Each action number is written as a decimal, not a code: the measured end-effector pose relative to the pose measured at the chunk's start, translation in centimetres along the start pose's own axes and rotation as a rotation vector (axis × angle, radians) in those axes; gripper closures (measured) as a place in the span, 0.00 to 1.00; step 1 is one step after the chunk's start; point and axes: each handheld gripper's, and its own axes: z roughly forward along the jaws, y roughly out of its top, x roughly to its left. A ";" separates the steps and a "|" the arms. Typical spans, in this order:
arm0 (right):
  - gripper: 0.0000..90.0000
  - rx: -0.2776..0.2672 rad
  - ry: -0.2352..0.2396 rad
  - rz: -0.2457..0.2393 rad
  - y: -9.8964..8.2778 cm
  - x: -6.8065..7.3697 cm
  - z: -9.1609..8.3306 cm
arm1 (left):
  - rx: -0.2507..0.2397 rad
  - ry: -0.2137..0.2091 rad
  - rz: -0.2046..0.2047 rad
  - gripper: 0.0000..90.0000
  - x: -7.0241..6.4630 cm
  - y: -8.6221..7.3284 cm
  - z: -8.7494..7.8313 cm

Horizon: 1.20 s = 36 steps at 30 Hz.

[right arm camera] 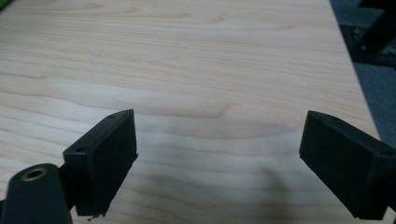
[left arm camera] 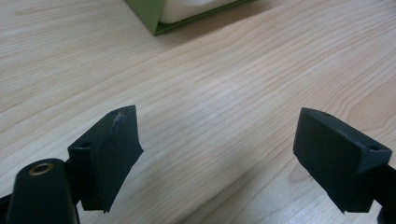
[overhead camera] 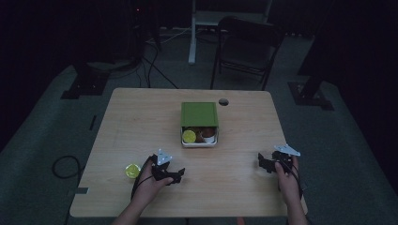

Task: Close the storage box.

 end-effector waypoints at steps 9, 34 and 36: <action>0.12 0.036 -0.073 0.059 -0.6 -0.8 0.0 | 0.002 0.002 0.004 0.17 -0.6 -1.0 -0.2; 0.12 0.070 -0.109 0.068 -1.2 -0.7 -0.3 | 0.040 0.065 0.022 0.17 -0.4 -2.9 -0.7; 0.12 0.073 -0.096 0.069 -1.2 -0.6 -0.3 | 0.046 0.079 0.039 0.17 -0.6 -2.9 -0.7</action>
